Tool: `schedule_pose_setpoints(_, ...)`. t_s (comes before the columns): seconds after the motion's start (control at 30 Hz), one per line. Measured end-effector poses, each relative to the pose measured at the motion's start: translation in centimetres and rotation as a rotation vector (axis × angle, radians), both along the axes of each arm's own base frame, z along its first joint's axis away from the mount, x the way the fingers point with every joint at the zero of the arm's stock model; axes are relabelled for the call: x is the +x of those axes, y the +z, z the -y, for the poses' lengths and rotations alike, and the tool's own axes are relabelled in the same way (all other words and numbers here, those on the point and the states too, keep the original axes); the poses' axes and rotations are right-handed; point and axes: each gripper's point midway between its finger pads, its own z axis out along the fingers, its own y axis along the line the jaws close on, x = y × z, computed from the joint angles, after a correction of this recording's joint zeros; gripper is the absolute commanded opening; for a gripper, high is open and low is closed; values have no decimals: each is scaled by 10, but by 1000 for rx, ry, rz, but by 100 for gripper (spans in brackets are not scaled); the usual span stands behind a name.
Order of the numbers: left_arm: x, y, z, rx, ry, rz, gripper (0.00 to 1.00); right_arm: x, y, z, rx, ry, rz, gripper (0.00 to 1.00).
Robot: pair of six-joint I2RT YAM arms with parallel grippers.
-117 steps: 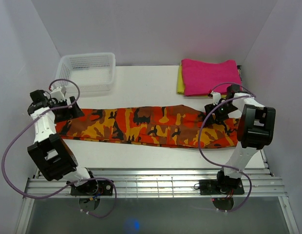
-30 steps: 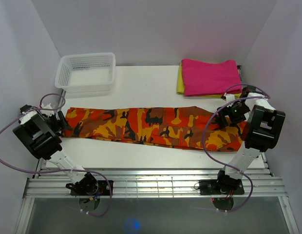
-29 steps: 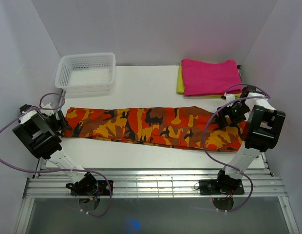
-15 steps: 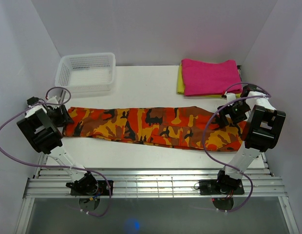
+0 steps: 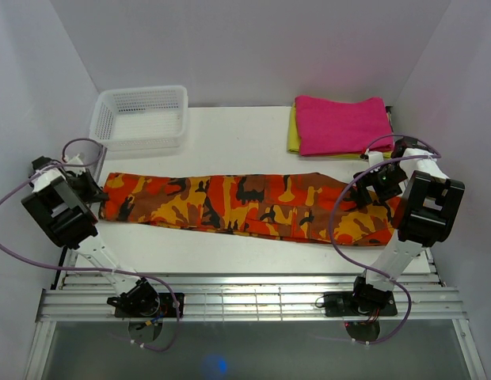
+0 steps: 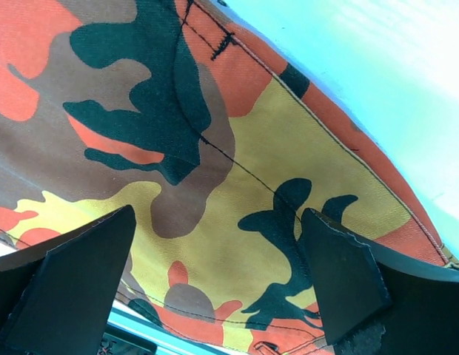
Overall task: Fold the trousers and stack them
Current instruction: Fold the trousers
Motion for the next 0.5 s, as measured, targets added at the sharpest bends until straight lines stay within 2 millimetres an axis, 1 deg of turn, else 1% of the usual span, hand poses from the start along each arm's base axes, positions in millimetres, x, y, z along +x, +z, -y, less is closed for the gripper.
schedule_pose_setpoints(0.17, 12, 35, -25, 58, -23, 45, 0, -2, 3, -5, 23, 4, -2, 97)
schedule_pose_setpoints(0.23, 15, 45, -31, 99, -50, 68, 0, -3, 4, -7, 33, 7, 0, 96)
schedule_pose_setpoints(0.27, 15, 49, -33, 116, -63, 75, 0, -3, 5, -8, 39, 8, 1, 93)
schedule_pose_setpoints(0.3, 14, 52, -34, 130, -77, 78, 0, -3, 5, -9, 46, 9, 1, 90)
schedule_pose_setpoints(0.43, 7, 65, -30, 167, -125, 85, 0, -9, 10, -15, 78, 15, -14, 90)
schedule_pose_setpoints(0.5, 7, 76, -22, 184, -154, 96, 0, -12, 14, -18, 90, 19, -18, 90)
